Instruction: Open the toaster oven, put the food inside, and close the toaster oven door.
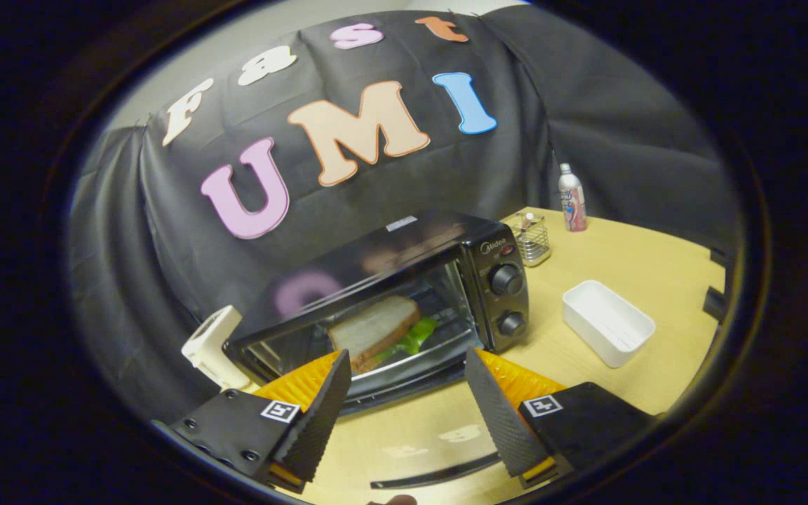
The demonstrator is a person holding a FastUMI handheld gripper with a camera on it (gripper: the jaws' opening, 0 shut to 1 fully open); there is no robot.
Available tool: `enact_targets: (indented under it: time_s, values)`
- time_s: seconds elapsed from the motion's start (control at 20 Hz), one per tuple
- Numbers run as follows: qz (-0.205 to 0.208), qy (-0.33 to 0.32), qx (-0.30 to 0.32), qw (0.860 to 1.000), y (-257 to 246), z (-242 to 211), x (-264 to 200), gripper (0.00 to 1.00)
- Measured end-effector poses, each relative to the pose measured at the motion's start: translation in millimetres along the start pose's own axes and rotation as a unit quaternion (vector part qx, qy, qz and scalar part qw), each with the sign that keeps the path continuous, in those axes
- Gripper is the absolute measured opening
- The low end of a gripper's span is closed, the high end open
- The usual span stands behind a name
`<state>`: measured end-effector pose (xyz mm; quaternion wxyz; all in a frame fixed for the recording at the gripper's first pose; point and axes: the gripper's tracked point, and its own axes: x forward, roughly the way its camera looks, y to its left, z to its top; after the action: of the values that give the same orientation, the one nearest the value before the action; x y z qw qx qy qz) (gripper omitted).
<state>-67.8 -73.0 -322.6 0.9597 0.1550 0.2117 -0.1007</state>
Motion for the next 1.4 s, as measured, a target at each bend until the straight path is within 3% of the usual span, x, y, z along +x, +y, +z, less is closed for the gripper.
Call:
enact_targets:
  time_s: [0.25,0.65,1.05,1.4]
  values:
    - [-0.018,0.062,-0.078,0.995,-11,-44,-28,0.99]
    - [-0.056,0.151,-0.169,0.972,-40,-104,-65,1.00]
    - [-0.063,0.204,-0.211,0.954,-55,-158,-58,1.00]
    - [-0.047,0.202,-0.200,0.958,-47,-166,-45,0.99]
